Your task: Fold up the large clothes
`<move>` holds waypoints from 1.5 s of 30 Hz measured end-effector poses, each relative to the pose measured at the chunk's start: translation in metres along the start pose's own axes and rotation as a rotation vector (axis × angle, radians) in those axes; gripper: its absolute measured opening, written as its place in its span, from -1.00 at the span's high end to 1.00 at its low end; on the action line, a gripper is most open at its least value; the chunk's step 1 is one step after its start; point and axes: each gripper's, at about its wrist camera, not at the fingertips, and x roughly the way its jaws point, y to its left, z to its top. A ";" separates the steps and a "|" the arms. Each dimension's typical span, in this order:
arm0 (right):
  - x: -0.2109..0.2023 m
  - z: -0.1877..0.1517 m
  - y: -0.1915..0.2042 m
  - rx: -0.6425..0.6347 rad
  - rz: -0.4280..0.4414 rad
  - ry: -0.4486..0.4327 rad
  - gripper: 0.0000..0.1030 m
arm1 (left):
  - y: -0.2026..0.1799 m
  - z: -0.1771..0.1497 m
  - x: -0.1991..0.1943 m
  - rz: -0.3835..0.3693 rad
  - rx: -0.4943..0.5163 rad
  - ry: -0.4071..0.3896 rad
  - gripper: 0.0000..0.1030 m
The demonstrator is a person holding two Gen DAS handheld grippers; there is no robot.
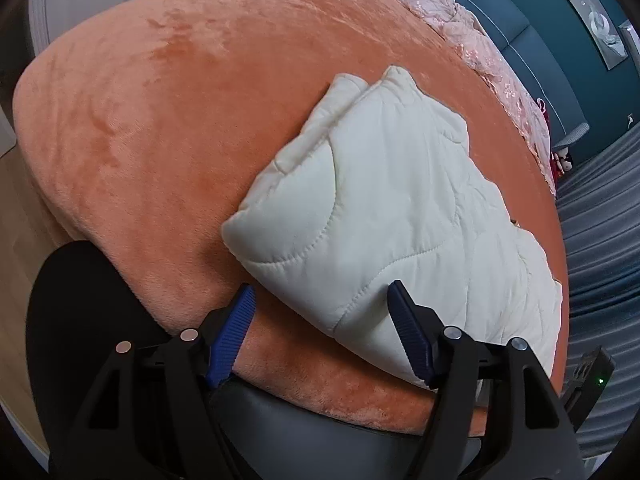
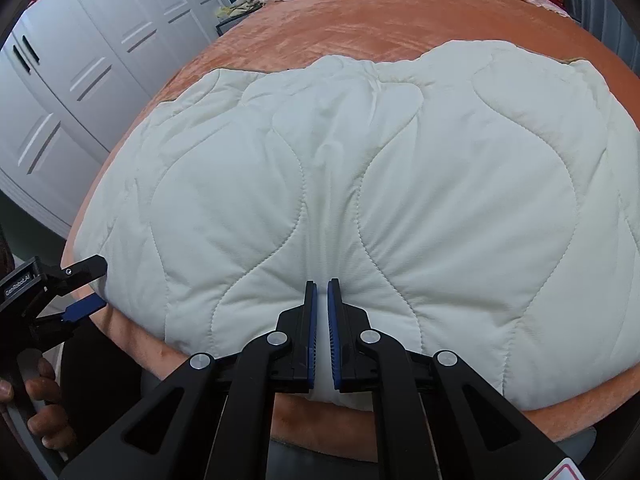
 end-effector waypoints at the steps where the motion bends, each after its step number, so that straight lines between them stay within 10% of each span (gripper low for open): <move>1: 0.000 -0.001 -0.001 0.002 0.001 -0.002 0.88 | -0.001 0.000 0.004 -0.024 -0.008 0.010 -0.29; 7: 0.002 -0.005 -0.003 -0.004 -0.001 -0.022 0.89 | -0.002 0.004 0.032 -0.075 -0.053 0.017 -0.55; 14: -0.015 -0.003 -0.008 0.067 0.027 0.003 0.91 | -0.037 0.008 0.005 -0.018 0.090 -0.049 0.45; 23: -0.016 -0.031 -0.023 0.130 0.090 0.095 0.99 | -0.078 0.007 -0.051 -0.073 0.221 -0.129 0.61; 33: -0.037 -0.026 -0.056 0.241 0.213 0.104 1.00 | -0.210 -0.048 -0.095 -0.188 0.574 -0.186 0.66; 45: -0.171 -0.046 -0.176 0.332 -0.043 -0.085 0.79 | -0.318 -0.144 0.005 -0.198 0.844 0.129 0.57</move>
